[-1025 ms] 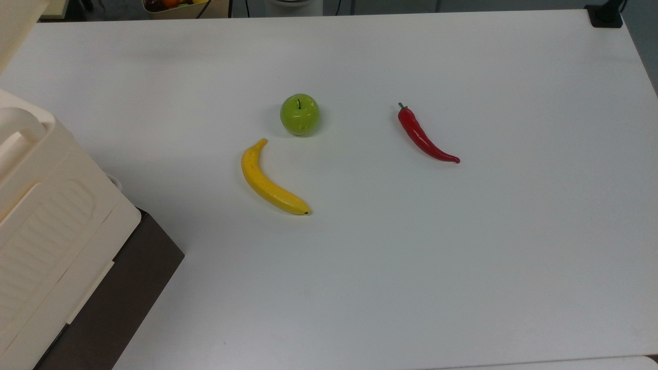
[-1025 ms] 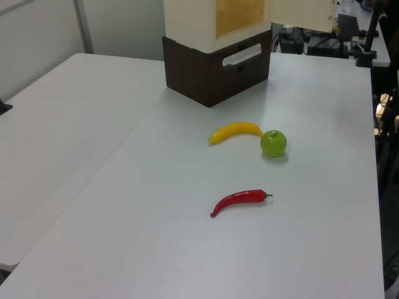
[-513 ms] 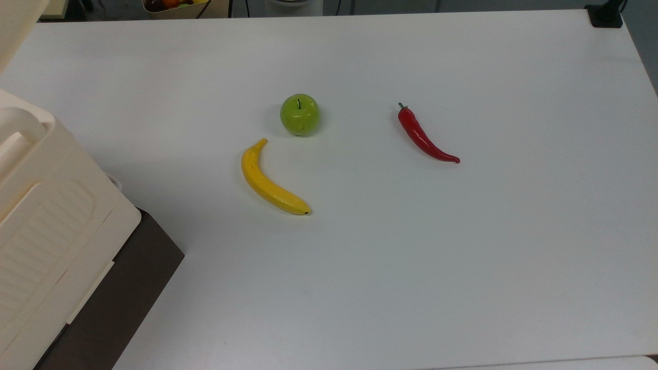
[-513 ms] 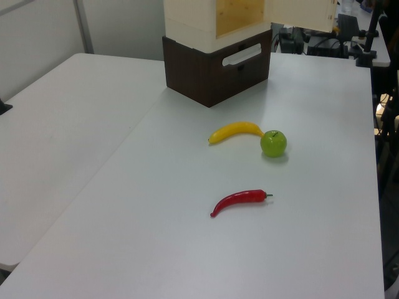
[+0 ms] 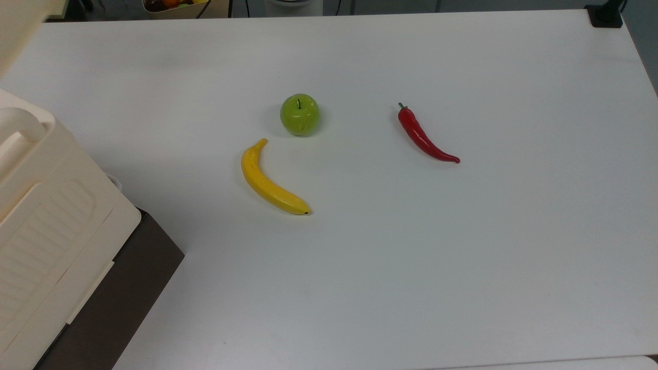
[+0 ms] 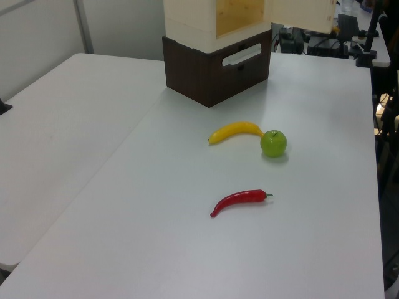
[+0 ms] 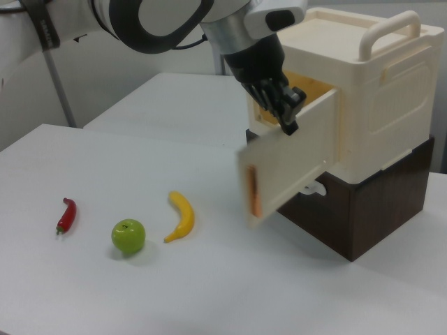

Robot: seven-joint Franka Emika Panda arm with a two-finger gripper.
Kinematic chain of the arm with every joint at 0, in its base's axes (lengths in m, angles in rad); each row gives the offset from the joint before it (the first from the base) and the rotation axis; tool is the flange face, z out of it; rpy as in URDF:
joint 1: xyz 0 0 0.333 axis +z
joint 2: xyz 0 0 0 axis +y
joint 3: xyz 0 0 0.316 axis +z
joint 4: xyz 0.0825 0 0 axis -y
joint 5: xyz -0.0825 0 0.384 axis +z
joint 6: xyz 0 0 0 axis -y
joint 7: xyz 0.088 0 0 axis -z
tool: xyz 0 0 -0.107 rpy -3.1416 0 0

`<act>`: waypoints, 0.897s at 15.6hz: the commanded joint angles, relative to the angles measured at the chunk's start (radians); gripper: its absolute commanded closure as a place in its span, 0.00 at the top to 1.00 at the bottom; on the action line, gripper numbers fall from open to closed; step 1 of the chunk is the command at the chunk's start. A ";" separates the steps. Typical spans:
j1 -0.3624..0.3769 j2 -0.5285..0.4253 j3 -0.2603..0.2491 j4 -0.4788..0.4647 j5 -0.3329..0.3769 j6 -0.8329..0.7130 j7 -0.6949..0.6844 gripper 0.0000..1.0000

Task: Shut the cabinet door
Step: 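Push the door with the gripper until it swings shut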

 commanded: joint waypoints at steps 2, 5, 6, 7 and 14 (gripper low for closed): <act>0.058 -0.006 -0.003 -0.022 0.028 0.004 -0.003 0.00; 0.104 0.029 0.000 -0.020 0.056 0.032 0.047 0.00; 0.110 0.043 0.002 -0.017 0.068 0.055 0.060 0.00; 0.121 0.052 0.003 -0.019 0.089 0.097 0.075 0.00; 0.141 0.114 0.003 -0.020 0.105 0.377 0.192 0.00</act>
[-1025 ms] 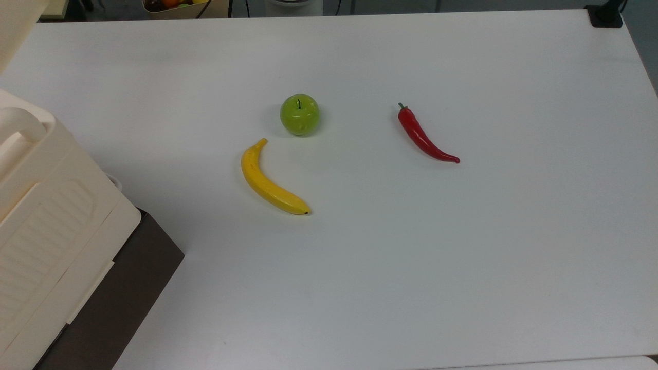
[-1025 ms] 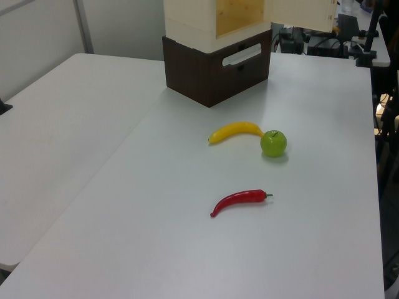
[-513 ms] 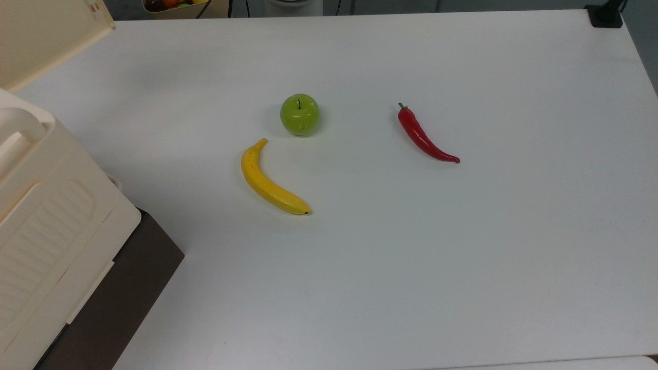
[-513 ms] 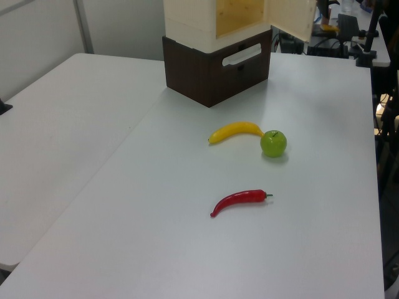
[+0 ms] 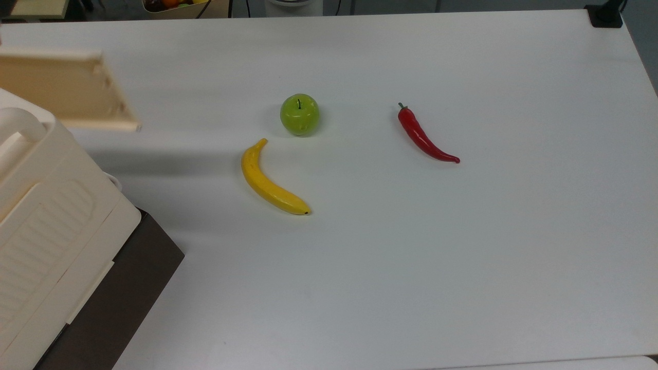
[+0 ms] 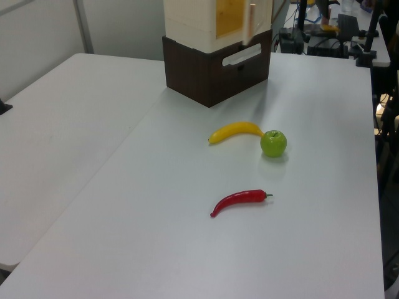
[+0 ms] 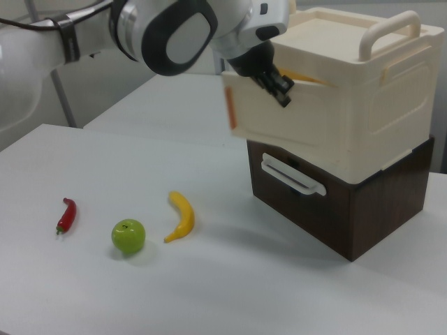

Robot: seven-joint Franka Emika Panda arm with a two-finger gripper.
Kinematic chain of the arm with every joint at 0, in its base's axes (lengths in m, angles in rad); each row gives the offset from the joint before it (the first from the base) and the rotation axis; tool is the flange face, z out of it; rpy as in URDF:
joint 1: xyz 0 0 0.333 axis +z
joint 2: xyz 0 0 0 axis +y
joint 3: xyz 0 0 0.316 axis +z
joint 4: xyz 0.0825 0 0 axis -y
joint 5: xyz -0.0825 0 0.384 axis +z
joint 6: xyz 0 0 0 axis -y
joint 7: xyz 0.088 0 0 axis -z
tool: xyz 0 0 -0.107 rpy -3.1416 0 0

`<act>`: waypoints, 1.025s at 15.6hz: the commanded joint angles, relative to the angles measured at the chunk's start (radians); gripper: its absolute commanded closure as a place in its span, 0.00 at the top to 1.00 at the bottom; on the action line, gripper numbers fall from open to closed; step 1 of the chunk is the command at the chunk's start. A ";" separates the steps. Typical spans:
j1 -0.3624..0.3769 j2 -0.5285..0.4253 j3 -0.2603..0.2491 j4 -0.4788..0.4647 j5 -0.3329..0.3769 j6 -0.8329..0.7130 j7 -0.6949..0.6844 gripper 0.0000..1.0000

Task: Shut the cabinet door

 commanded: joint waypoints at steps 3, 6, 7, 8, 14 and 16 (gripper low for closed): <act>0.007 0.005 -0.002 -0.010 0.017 0.067 0.047 0.01; 0.007 0.003 0.015 -0.013 0.016 0.061 0.045 0.02; 0.007 0.002 0.024 -0.025 0.014 0.060 0.043 0.02; 0.008 -0.006 0.033 -0.036 0.006 0.057 0.043 0.02; 0.098 -0.061 0.097 -0.064 -0.062 -0.162 0.037 0.01; 0.160 -0.075 0.100 -0.067 -0.102 -0.259 0.031 0.01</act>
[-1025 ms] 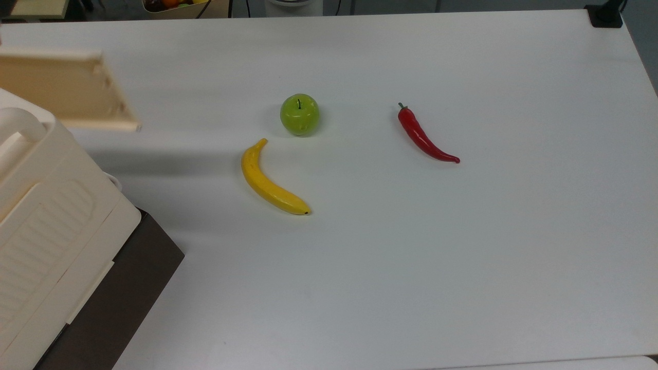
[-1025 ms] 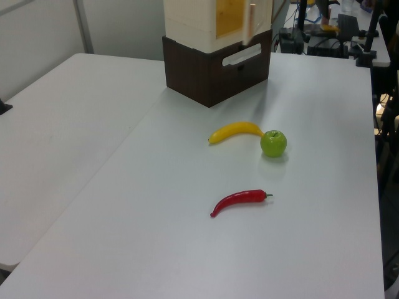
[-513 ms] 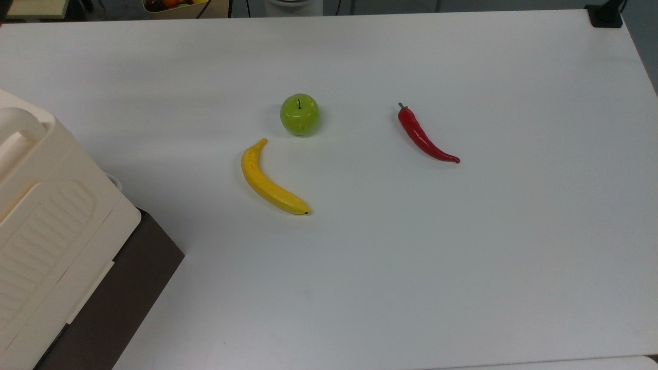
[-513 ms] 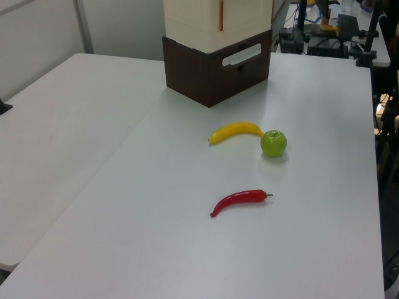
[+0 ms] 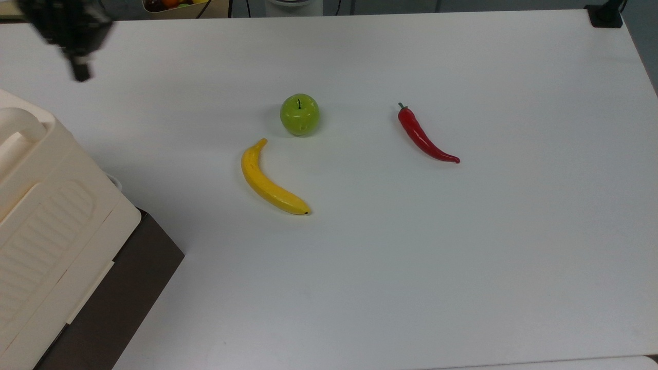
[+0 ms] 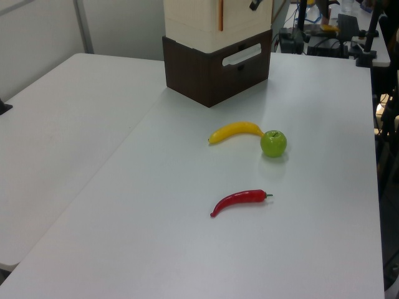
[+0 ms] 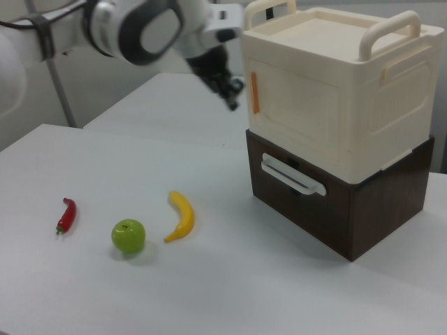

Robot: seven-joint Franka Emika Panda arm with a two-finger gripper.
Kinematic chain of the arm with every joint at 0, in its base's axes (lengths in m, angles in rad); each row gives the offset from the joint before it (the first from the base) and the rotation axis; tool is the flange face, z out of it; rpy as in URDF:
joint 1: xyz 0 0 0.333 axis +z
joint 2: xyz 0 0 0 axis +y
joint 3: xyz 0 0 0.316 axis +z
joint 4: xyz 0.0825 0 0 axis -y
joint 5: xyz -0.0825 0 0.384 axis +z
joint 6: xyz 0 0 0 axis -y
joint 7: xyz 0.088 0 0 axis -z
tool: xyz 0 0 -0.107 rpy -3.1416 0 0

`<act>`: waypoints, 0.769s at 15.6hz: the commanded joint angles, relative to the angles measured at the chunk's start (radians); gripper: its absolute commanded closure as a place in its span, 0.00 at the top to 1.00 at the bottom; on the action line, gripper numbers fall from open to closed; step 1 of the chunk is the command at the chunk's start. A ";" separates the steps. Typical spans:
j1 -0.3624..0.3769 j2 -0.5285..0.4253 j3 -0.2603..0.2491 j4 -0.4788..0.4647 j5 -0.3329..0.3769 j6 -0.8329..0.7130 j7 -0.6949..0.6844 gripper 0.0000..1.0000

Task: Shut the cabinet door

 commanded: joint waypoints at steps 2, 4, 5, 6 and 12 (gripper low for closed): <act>0.141 -0.077 0.002 -0.056 -0.090 -0.208 -0.002 0.01; 0.200 -0.091 0.002 -0.078 -0.097 -0.260 -0.006 0.01; 0.229 -0.100 0.002 -0.095 -0.103 -0.271 -0.006 0.01; 0.253 -0.114 0.002 -0.122 -0.107 -0.273 -0.015 0.01; 0.310 -0.168 0.002 -0.184 -0.107 -0.389 -0.085 0.02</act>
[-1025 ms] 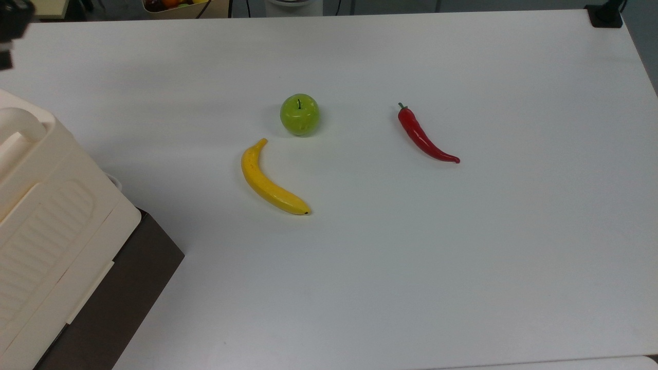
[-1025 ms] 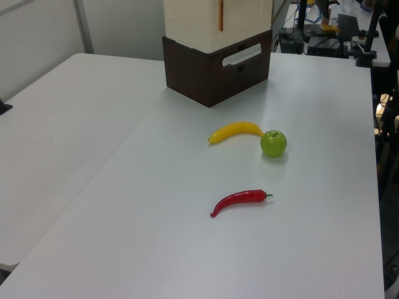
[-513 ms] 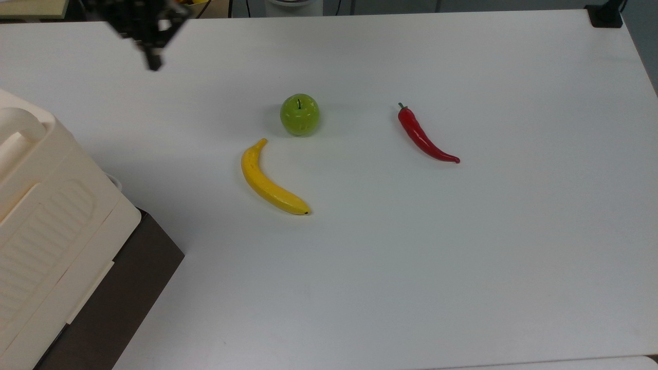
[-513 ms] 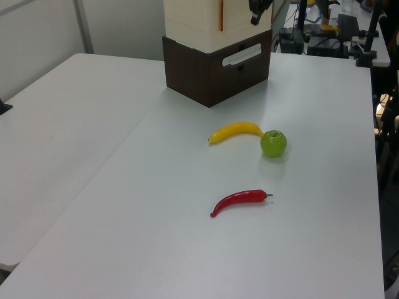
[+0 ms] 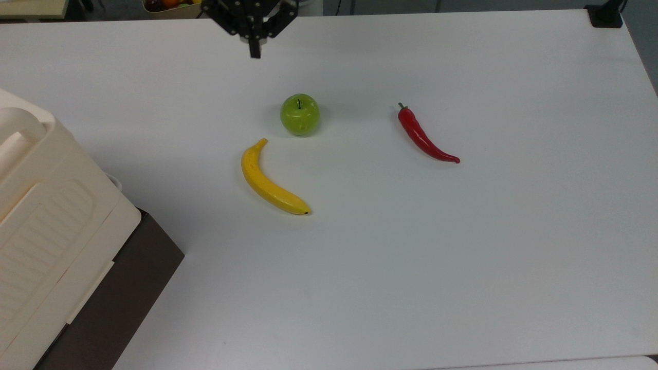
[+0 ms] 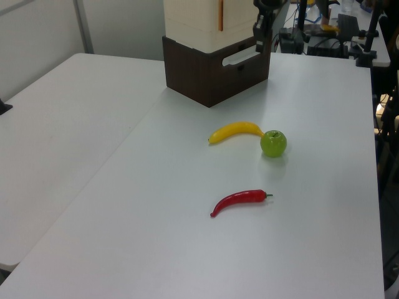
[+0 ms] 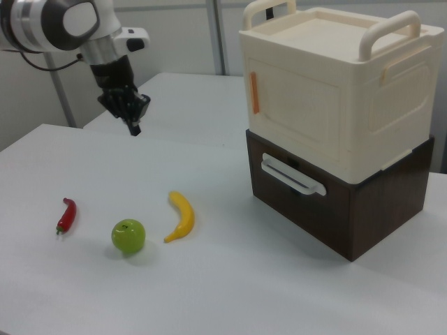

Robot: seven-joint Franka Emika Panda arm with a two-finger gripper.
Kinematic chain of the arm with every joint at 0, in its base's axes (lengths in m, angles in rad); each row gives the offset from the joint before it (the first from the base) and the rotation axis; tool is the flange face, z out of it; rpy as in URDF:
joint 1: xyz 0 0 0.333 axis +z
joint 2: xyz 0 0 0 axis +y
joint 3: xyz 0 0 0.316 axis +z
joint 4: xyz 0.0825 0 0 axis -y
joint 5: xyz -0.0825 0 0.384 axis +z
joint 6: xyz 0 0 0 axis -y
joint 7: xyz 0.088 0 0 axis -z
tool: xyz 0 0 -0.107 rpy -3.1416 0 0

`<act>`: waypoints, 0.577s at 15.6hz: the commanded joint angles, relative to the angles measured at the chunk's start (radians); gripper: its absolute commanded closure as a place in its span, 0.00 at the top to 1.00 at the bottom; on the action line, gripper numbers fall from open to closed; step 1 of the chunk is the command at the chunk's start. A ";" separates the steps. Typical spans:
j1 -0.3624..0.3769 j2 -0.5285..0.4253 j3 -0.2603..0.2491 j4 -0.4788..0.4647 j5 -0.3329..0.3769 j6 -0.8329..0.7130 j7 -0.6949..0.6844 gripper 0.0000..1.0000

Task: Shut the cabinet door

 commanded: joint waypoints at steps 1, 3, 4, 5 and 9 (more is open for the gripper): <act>0.011 -0.076 -0.010 -0.076 -0.009 -0.063 -0.039 0.03; 0.009 -0.093 -0.010 -0.110 -0.008 -0.064 -0.032 0.12; 0.007 -0.095 -0.010 -0.115 -0.006 -0.067 -0.027 0.26; 0.007 -0.095 -0.010 -0.121 -0.006 -0.070 -0.027 0.37; -0.002 -0.095 -0.012 -0.126 -0.006 -0.069 -0.024 1.00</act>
